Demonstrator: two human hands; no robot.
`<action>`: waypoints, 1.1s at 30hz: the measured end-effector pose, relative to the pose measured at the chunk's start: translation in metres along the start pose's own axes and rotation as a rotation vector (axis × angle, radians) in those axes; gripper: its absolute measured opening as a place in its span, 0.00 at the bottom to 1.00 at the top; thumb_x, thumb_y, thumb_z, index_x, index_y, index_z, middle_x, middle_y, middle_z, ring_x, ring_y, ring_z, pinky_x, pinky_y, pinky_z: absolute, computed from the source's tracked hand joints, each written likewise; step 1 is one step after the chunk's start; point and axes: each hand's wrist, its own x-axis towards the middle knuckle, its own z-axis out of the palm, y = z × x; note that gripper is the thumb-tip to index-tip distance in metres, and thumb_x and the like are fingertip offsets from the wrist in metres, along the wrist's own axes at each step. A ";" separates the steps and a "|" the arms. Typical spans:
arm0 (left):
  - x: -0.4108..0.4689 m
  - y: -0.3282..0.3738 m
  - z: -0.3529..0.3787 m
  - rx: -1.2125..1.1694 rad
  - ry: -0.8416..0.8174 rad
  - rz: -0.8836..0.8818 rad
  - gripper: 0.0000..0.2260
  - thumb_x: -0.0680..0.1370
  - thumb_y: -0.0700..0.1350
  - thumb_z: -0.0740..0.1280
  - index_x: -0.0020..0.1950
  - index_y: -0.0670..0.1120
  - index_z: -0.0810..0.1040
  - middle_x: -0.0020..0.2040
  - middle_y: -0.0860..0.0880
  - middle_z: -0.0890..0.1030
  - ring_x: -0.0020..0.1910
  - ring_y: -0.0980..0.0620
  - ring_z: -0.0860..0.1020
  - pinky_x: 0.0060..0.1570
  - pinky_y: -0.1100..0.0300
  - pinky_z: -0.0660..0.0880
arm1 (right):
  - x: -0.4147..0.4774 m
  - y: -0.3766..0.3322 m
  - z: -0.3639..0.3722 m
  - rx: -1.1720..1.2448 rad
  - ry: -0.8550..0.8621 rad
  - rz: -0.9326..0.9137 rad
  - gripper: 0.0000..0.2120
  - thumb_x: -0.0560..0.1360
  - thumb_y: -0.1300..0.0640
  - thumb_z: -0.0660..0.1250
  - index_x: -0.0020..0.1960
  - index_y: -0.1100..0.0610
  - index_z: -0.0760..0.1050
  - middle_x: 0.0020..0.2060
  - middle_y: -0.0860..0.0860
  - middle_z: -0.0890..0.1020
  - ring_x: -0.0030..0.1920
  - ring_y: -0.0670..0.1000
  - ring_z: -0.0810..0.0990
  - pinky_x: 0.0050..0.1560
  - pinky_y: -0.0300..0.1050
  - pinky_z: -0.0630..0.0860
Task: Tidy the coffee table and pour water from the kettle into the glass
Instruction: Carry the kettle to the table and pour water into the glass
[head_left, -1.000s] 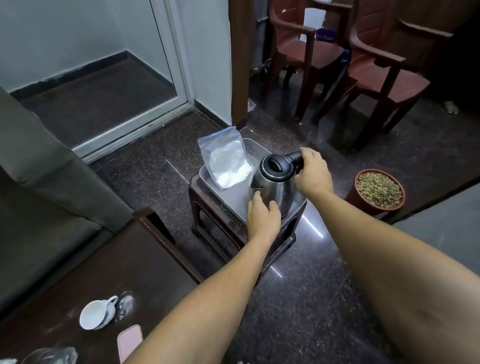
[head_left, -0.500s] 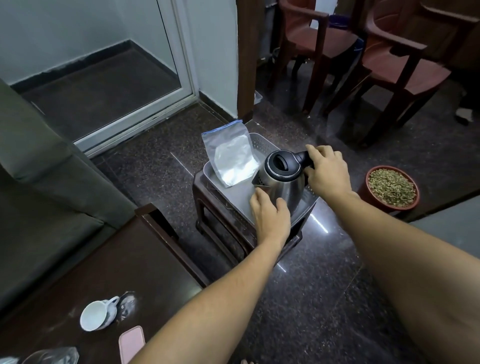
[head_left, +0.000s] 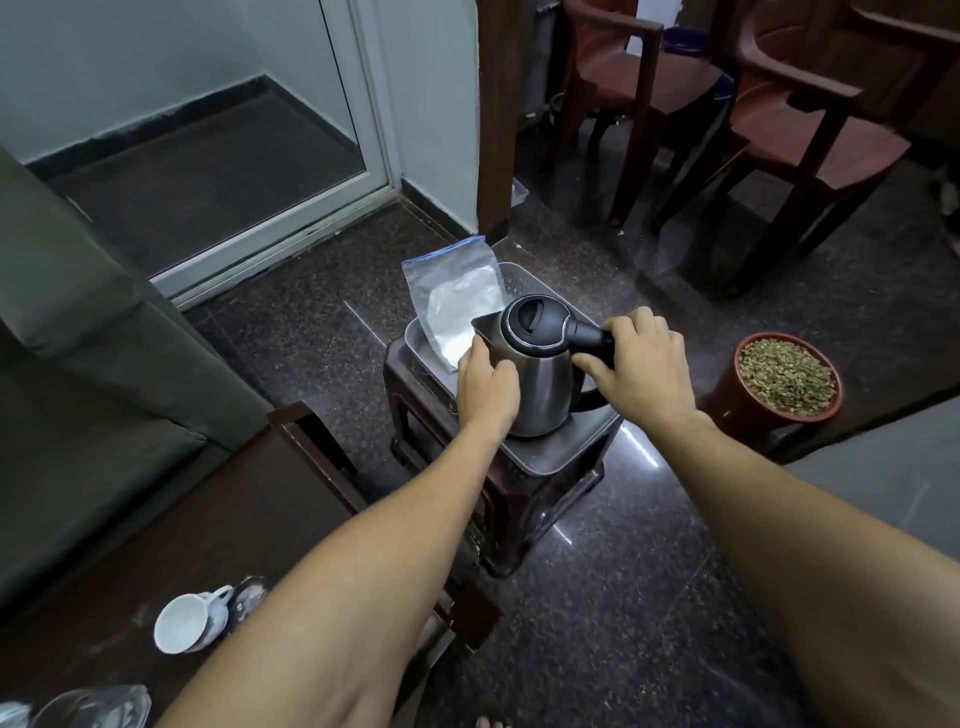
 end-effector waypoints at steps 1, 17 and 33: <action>0.004 0.001 -0.002 0.005 -0.004 0.010 0.27 0.78 0.40 0.57 0.78 0.50 0.66 0.77 0.48 0.70 0.75 0.45 0.69 0.75 0.47 0.66 | -0.002 -0.002 0.002 0.027 0.008 0.014 0.25 0.76 0.36 0.70 0.62 0.56 0.77 0.56 0.55 0.76 0.58 0.59 0.74 0.61 0.58 0.72; 0.038 -0.013 -0.008 0.074 0.044 0.071 0.13 0.84 0.43 0.54 0.52 0.40 0.76 0.53 0.39 0.80 0.56 0.38 0.77 0.50 0.49 0.70 | -0.017 -0.034 0.038 0.876 -0.173 0.542 0.17 0.58 0.45 0.73 0.38 0.57 0.81 0.35 0.54 0.87 0.44 0.57 0.87 0.51 0.57 0.84; 0.046 -0.025 -0.009 0.028 -0.034 0.096 0.19 0.86 0.49 0.52 0.74 0.48 0.73 0.73 0.48 0.76 0.73 0.46 0.72 0.74 0.47 0.67 | -0.019 -0.044 0.063 0.963 0.020 0.579 0.12 0.57 0.50 0.71 0.32 0.57 0.74 0.24 0.47 0.70 0.28 0.49 0.70 0.28 0.54 0.76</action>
